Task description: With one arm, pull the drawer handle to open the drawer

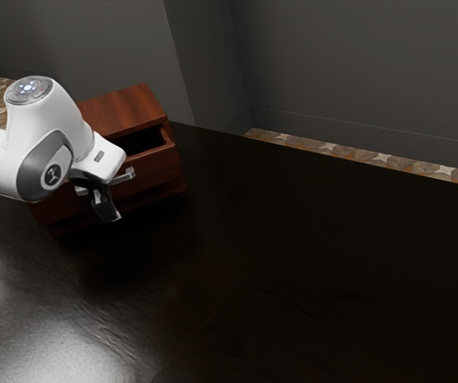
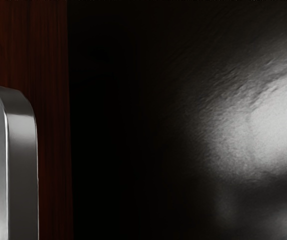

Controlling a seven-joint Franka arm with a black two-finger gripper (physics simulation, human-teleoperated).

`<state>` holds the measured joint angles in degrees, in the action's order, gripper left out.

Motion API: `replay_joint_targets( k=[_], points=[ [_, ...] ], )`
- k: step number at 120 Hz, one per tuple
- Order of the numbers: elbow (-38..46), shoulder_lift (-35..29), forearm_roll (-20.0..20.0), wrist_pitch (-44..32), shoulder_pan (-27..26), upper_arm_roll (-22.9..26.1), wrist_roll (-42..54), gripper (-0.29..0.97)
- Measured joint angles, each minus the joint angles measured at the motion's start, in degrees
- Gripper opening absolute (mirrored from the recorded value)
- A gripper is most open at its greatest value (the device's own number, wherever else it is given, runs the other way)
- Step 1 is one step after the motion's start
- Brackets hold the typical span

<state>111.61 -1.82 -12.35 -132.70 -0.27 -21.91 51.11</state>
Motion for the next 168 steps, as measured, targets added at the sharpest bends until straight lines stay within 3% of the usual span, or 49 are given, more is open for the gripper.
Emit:
replay_joint_targets(
  k=[46,168],
  points=[
    [3.80,-3.64,-0.42,-0.10,-3.63,-0.06,-0.10,0.68],
    [7.98,-10.50,-2.15,0.82,-4.99,-0.24,-0.20,0.68]
  ],
)
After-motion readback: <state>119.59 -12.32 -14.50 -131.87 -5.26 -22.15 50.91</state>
